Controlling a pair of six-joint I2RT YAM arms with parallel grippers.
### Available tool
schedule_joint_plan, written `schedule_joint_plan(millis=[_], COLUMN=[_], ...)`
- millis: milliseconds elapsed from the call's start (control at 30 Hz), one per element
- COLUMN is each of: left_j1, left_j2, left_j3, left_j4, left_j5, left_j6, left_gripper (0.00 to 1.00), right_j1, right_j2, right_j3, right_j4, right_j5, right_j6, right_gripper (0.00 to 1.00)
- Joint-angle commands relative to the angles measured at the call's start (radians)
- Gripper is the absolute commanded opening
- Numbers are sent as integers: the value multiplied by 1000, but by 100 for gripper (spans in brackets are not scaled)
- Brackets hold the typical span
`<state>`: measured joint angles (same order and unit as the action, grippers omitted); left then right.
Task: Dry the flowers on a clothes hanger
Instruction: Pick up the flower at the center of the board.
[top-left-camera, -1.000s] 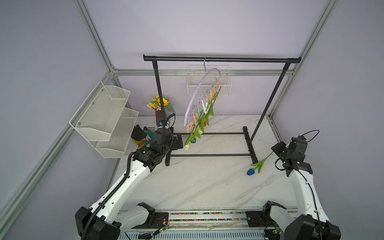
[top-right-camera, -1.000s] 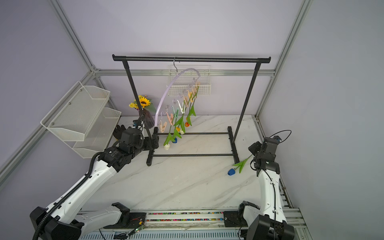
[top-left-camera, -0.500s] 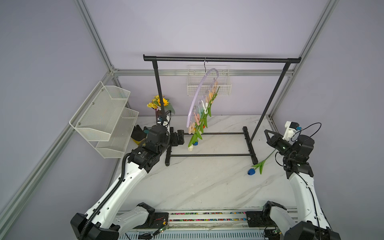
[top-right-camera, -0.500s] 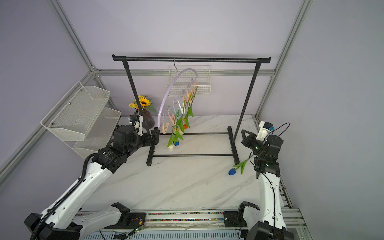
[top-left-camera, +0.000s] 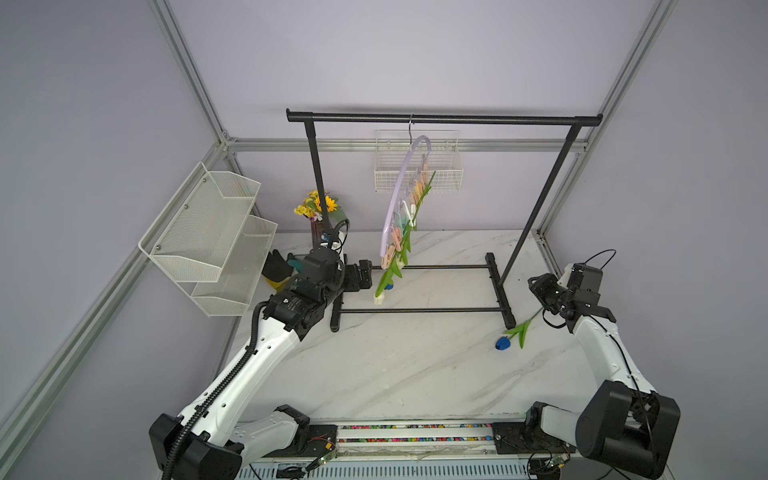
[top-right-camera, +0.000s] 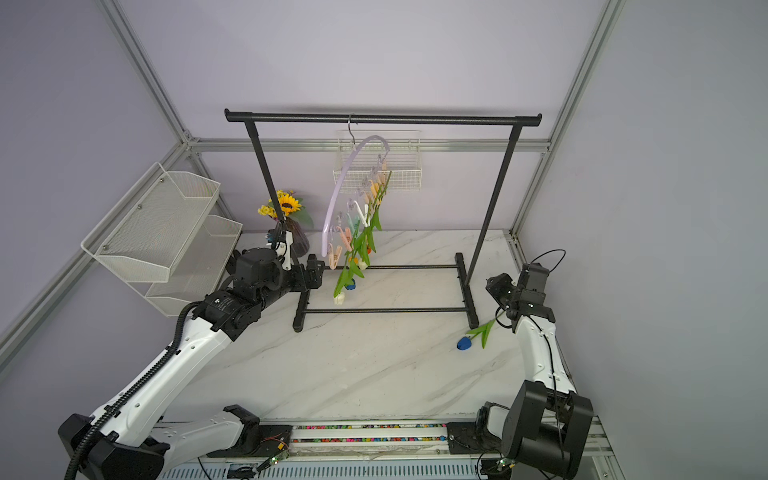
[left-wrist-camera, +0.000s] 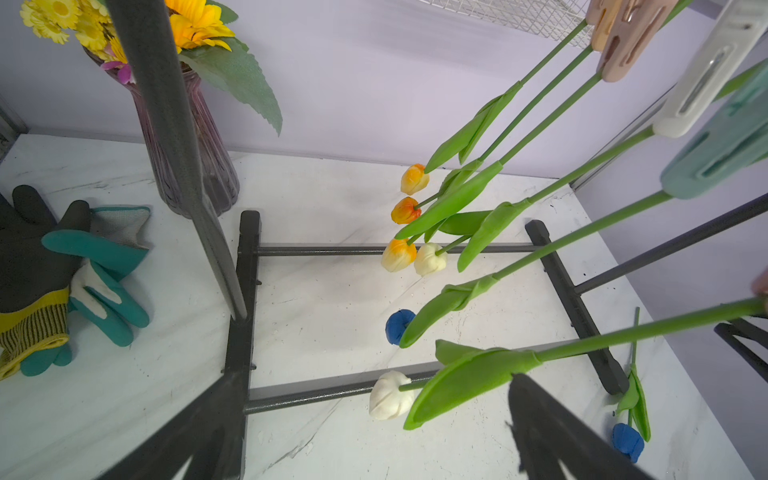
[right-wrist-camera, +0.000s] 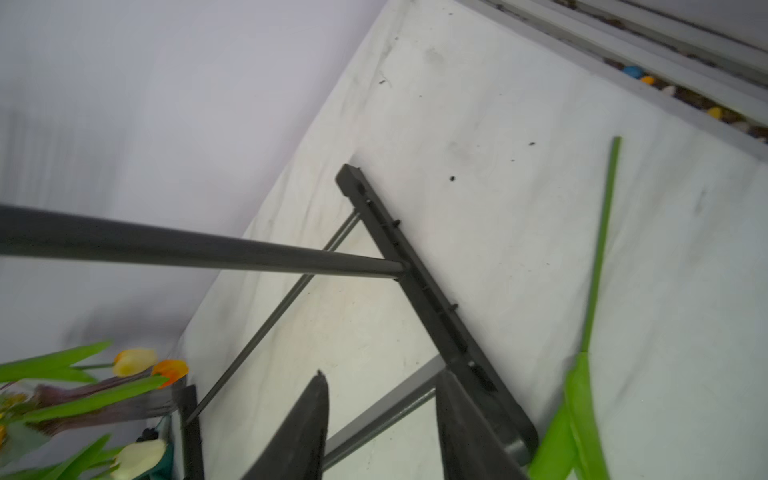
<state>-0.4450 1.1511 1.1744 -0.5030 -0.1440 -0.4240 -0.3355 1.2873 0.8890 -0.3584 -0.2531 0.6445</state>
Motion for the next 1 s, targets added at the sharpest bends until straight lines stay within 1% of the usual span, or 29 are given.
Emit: schedule_joint_plan(millis=[0,33,167,300,467,600,967], left_j1=[7,8,7,8,7,7,7], left_j2=[-2,-1,3,13,16,9,-4], left_j3=[21,21,27,55,78,76,59], left_j4=[8,5,-20,-56,-75,-71,-72], left_j5=[-5,-5,-2,0,10,23,18], left_j6=[7,8,8,17,16,11,4], left_gripper=[100,100,100,100,100,100,100], right_j1=[3,8,24,26,26,26,26], right_j2=[78,133,271,399,455,513,565], right_j3=[90,118,218,297,260,272,272], right_j4=[-161,-194,-309,-415,-354,-352,-329], right_j5=[105,122,197,222,265,303,342], right_j6=[13,5,-25,-41,-39,-48,-55], right_gripper=[46,46,46,45,45,44,39])
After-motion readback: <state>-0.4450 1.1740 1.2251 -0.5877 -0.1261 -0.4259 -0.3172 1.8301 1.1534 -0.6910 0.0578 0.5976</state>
